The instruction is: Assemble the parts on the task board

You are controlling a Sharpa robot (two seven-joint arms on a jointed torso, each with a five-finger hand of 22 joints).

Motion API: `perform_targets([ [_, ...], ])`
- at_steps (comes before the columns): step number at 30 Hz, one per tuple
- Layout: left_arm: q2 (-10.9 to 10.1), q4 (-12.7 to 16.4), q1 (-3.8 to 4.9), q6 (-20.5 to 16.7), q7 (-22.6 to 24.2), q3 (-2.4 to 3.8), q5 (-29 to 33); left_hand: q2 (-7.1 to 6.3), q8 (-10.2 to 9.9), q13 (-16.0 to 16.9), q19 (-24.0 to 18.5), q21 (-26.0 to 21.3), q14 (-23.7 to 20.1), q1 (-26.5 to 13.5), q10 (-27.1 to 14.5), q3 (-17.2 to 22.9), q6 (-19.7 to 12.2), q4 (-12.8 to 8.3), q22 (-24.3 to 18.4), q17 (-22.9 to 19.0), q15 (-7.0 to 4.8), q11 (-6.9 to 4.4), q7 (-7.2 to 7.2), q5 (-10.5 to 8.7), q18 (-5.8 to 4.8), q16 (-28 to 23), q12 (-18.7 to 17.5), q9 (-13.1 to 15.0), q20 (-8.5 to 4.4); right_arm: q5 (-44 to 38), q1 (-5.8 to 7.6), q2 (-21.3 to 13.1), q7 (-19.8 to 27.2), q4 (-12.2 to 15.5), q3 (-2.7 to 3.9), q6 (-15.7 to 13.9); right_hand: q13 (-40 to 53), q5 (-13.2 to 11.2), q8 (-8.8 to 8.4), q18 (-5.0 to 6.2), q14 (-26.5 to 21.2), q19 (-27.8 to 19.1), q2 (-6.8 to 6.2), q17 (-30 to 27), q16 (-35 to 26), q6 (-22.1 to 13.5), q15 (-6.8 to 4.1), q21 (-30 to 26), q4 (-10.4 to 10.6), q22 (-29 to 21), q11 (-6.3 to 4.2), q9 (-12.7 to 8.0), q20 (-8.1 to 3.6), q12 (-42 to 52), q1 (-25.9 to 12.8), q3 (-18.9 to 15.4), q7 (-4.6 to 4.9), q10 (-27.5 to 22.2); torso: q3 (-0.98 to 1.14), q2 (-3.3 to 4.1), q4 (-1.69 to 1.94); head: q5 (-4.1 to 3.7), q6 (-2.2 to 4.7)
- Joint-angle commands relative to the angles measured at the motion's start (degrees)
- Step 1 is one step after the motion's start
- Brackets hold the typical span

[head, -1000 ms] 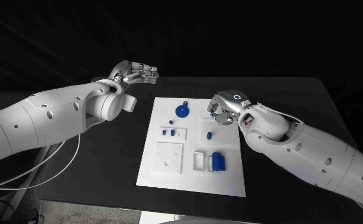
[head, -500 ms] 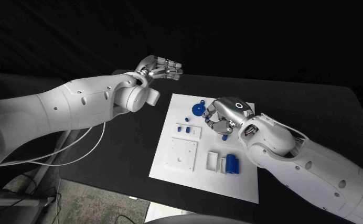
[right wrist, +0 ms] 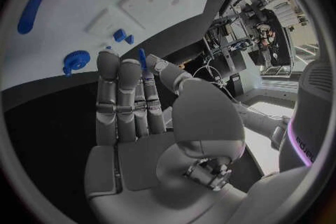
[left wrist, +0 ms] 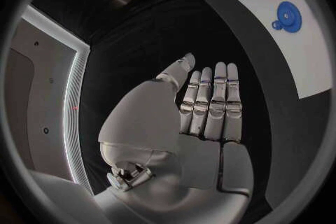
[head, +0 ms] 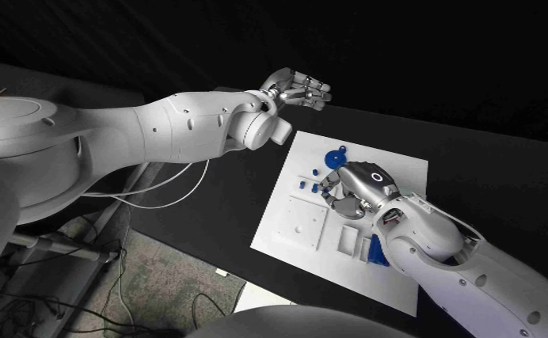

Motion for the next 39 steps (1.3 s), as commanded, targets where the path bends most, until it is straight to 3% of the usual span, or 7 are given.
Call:
perform_targets([
  [1, 0.56, -0.22, 0.28, -0.2, 0.3, 0.05, 0.33, 0.18, -0.08, -0.04, 0.25, 0.26, 0.38, 0.49, -0.35, -0.36, 0.27, -0.01, 0.0, 0.07, -0.08, -0.1, 0.11, -0.04, -0.27, -0.11, 0.06, -0.04, -0.11, -1.89, -0.62, 0.6, 1.23, -0.7, -0.13, 0.32, 0.07, 0.2, 0.36, 0.78, 0.21, 2.16, 0.49, 0.01, -0.29, 0.14, -0.09, 0.46, -0.01, 0.11, -0.29, 0.06, -0.46, 0.41, -0.06, -0.4, 0.03, 0.27, 0.02, 0.03, -0.02, 1.99, -0.54],
  [5, 1.14, -0.55, 0.46, -0.38, 0.27, 0.05, 0.33, 0.19, -0.09, -0.04, 0.2, 0.29, 0.37, 0.61, -0.35, -0.35, 0.27, 0.01, 0.07, 0.07, -0.09, -0.1, 0.11, 0.0, -0.27, -0.11, 0.06, -0.04, -0.12, -2.48, -1.28, 1.31, 1.25, -1.59, -0.36, 0.33, 0.07, 0.21, 0.36, 0.78, 0.21, 2.16, 0.49, 0.01, -0.3, 0.14, -0.09, 0.47, -0.02, 0.11, -0.29, 0.06, -0.46, 0.41, -0.07, -0.4, 0.03, 0.27, 0.01, 0.02, 0.0, 2.81, -0.88],
  [12, 1.98, -0.91, 0.68, -0.46, 0.21, 0.05, 0.33, 0.19, -0.09, -0.04, 0.2, 0.29, 0.37, 0.61, -0.35, -0.35, 0.27, 0.01, 0.07, 0.07, -0.09, -0.1, 0.11, 0.0, -0.27, -0.11, 0.06, -0.04, -0.12, -3.39, -2.23, 2.26, 1.22, -3.13, -0.88, 0.26, 0.06, 0.32, 0.36, 0.8, 0.29, 2.21, 0.56, -0.11, -0.32, 0.09, -0.09, 0.56, -0.06, 0.21, -0.27, 0.06, -0.47, 0.4, -0.11, -0.34, 0.04, 0.22, 0.2, -0.07, -0.1, 3.93, -1.4],
  [22, 2.41, -1.01, 0.79, -0.38, 0.17, 0.05, 0.32, 0.23, -0.1, -0.04, 0.12, 0.36, 0.33, 0.77, -0.38, -0.32, 0.28, 0.11, 0.31, 0.06, -0.08, -0.1, 0.12, 0.03, -0.25, -0.12, 0.05, -0.04, -0.13, -3.85, -3.3, 3.21, 1.3, -4.59, -1.18, 0.0, 0.06, 0.36, 0.35, 0.91, 0.38, 2.25, 0.56, -0.22, -0.26, 0.07, -0.1, 0.49, -0.1, 0.22, -0.26, 0.06, -0.49, 0.4, -0.16, -0.31, 0.05, 0.17, 0.32, -0.05, -0.09, 4.41, -1.81],
  [39, 2.81, -1.03, 0.81, -0.09, 0.09, 0.05, 0.27, 0.23, -0.1, -0.04, 0.12, 0.36, 0.33, 0.77, -0.38, -0.32, 0.28, 0.11, 0.31, 0.06, -0.08, -0.1, 0.12, 0.03, -0.25, -0.12, 0.05, -0.04, -0.13, -4.67, -4.46, 4.15, 1.03, -6.3, -1.36, -0.53, 0.06, 0.29, 0.36, 1.01, 0.43, 2.28, 0.62, -0.4, -0.15, 0.04, -0.1, 0.62, -0.13, 0.22, -0.25, 0.06, -0.46, 0.39, -0.17, -0.25, 0.05, 0.12, 0.31, -0.08, -0.13, 4.42, -2.12],
])
